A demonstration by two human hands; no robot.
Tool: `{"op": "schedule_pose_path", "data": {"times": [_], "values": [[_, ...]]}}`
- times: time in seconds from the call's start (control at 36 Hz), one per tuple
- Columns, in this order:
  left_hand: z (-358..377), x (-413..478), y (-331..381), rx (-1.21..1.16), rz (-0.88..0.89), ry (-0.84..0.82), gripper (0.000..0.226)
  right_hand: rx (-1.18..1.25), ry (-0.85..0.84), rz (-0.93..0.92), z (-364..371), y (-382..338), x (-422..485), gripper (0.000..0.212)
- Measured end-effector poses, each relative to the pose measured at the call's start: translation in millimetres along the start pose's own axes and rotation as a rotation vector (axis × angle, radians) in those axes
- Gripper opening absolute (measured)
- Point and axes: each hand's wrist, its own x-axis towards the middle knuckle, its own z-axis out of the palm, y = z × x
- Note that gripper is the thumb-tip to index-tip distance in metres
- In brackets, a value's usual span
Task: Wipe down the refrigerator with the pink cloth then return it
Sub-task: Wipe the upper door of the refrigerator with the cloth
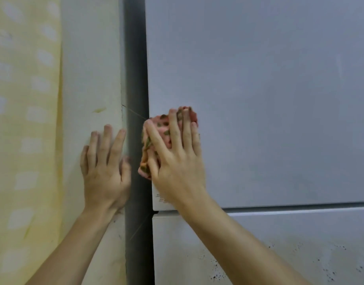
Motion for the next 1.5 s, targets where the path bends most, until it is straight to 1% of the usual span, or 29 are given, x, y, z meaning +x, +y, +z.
{"op": "schedule_pose_path", "data": {"times": [0.06,0.11,0.17,0.22,0.31,0.39,0.47,0.61,0.92,1.06,1.22,1.36,1.44,1.5], "values": [[-0.8,-0.2,-0.4,-0.006,0.001,-0.011,0.063,0.011,-0.064,-0.085,2.6,-4.8,-24.8,0.063],[-2.7,-0.6,0.3,-0.004,-0.003,-0.023,0.063,0.005,-0.100,-0.131,4.9,-5.1,-49.3,0.060],[-4.4,-0.5,2.4,-0.007,-0.024,-0.031,0.063,0.006,-0.107,-0.166,4.0,1.6,-63.8,0.058],[-6.0,0.4,8.7,-0.016,-0.054,-0.023,0.063,0.015,-0.083,-0.162,0.2,13.6,-67.2,0.056],[-6.5,-2.1,31.2,-0.062,-0.061,0.021,0.064,0.003,-0.023,-0.087,-9.1,34.6,-65.7,0.055],[-1.1,-10.0,65.3,-0.145,0.022,0.043,0.063,-0.050,0.004,-0.023,-21.5,58.0,-67.4,0.058],[7.5,-15.4,95.7,-0.201,0.116,0.032,0.062,-0.089,0.041,0.036,-33.0,83.7,-70.6,0.059],[18.5,-20.4,127.2,-0.168,0.204,0.018,0.060,-0.131,0.051,0.115,-48.5,124.5,-77.1,0.058],[25.4,-21.6,147.5,-0.072,0.193,0.098,0.057,-0.187,0.063,0.289,-82.8,214.2,-97.4,0.062],[25.3,-15.7,155.8,-0.077,0.187,0.111,0.057,-0.179,0.041,0.447,-104.8,258.7,-108.7,0.065],[23.9,-8.9,146.6,-0.059,0.160,0.152,0.057,-0.114,0.070,0.687,-128.2,307.4,-119.7,0.069],[24.6,-6.4,133.9,-0.052,0.131,0.157,0.057,0.002,0.189,0.907,-130.6,312.5,-116.1,0.070],[25.7,-6.7,133.9,-0.056,0.131,0.161,0.057,0.008,0.254,0.956,-121.9,298.2,-110.1,0.071],[26.5,-7.3,134.2,-0.053,0.135,0.165,0.057,-0.031,0.265,0.941,-109.0,280.8,-106.3,0.071]]}}
